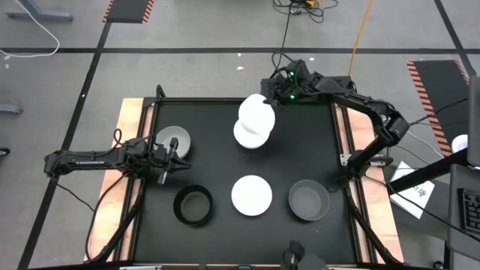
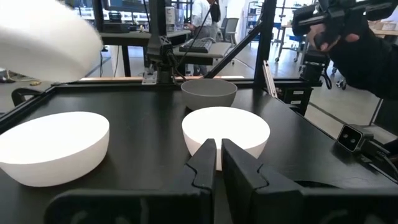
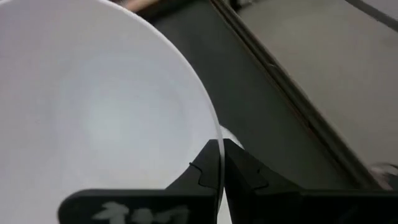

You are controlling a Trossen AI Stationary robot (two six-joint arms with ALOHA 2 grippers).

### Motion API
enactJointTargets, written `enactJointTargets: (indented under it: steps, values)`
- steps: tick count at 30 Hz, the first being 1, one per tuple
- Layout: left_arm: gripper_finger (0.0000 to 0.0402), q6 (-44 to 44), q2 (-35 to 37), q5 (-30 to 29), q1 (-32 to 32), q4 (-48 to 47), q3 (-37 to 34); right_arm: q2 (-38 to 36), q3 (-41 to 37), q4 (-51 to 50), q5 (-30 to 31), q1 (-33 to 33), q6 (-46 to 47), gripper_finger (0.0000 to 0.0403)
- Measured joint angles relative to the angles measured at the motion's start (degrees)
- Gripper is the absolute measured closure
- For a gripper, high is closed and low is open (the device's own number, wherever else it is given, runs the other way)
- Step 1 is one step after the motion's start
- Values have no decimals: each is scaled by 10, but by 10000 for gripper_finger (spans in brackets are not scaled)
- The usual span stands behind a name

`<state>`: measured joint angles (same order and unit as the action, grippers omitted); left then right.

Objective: Nest bowls inside each other
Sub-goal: Stack the top right white bowl on the top middle white bowl

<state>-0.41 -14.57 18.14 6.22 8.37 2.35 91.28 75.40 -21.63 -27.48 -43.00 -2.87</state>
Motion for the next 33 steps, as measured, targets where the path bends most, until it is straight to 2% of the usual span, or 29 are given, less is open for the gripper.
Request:
enactJointTargets:
  steps: [15,25,28,33]
  values:
    - [376,3,0,0,0,0,0,75,120,-111,8,4,-7,403]
    - [376,4,0,-2,0,-1,0,151,234,-215,24,26,-14,403]
    - [376,4,0,-2,0,-2,0,174,268,-254,65,35,-19,403]
    - [376,7,0,-2,0,-11,0,191,301,-310,101,47,-28,403]
